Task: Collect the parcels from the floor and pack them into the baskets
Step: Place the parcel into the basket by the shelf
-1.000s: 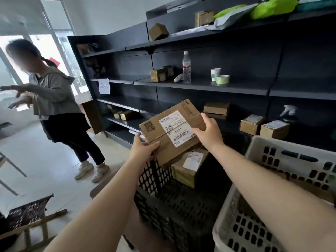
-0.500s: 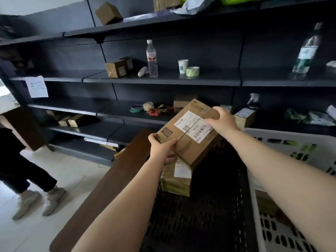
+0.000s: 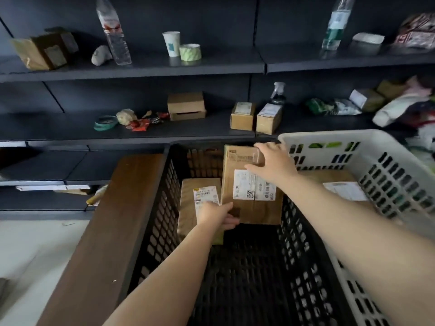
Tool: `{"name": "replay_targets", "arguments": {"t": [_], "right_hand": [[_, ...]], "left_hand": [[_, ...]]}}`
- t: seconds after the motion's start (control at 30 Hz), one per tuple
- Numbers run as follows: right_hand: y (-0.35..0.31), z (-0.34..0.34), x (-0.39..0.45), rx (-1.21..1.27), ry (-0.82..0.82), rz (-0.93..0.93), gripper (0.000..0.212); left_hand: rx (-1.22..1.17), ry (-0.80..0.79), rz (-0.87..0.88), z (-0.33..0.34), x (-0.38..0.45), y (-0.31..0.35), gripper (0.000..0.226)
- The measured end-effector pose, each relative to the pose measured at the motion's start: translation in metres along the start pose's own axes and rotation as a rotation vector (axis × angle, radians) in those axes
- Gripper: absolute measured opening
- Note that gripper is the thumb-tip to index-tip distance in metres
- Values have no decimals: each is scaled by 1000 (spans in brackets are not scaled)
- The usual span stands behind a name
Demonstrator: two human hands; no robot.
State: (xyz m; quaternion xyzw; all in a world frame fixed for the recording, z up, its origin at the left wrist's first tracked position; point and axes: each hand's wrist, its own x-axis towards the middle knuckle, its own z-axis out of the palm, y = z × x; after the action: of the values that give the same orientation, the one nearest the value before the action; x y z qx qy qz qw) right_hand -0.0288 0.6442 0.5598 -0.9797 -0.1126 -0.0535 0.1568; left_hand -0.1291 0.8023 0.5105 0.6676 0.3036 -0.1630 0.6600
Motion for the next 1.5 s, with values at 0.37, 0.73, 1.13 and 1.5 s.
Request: {"name": "replay_targets", "arguments": {"t": [0.37,0.73,1.13,1.5], "right_hand": [[-17,-14,-7,-62,-19,-6,62],[-23,26,-22,-263,-297,-79,97],[-17,114,-80,-332,-738,-14,90],[-23,-27,-69,-288,-228,-32,26]], "left_hand": [[318,62,292,14,10,-4,71],[413,206,224,12,9,-18,49],[1507,-41,433,23,46,-50,75],[1601,180,634,24,-22,47,20]]}}
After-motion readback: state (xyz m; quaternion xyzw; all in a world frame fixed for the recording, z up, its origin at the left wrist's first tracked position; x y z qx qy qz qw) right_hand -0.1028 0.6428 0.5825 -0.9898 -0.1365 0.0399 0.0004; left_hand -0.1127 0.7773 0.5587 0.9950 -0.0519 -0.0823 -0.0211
